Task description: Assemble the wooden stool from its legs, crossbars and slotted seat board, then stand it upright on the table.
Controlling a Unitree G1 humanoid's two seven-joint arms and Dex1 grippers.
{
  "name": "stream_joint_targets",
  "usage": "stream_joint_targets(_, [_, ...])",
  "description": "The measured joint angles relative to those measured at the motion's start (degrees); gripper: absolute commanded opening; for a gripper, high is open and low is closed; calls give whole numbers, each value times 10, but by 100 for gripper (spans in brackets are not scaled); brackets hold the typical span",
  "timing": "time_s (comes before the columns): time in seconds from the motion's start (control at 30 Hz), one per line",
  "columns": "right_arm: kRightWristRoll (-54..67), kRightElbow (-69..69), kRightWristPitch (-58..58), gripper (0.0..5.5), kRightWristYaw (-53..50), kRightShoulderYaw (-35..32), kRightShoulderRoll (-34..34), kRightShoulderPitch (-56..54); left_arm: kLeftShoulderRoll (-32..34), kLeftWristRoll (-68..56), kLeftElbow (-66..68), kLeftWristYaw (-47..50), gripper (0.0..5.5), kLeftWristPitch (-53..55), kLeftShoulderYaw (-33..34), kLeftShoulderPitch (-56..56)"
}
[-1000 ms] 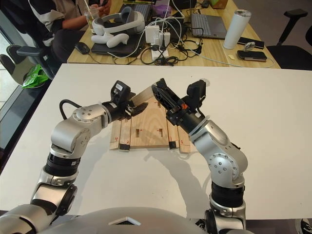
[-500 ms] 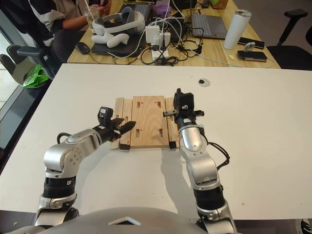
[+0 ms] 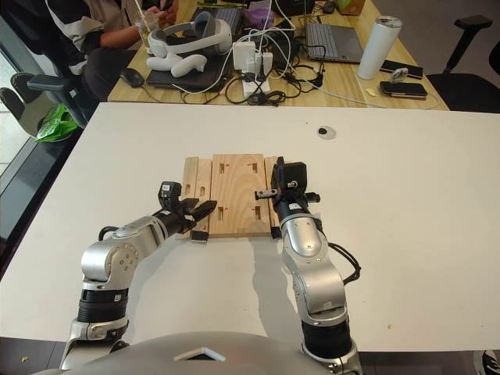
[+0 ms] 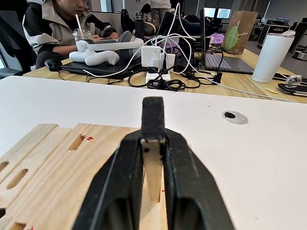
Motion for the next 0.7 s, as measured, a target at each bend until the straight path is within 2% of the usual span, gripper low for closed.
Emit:
stream_joint_targets(0.33, [2, 51, -20, 40, 30, -46, -12, -20, -12, 0, -7, 14, 331, -17, -6, 12])
stream_joint_targets(0.7, [14, 31, -12, 40, 50, -37, 6, -27, -24, -3, -50, 39, 331, -11, -1, 4])
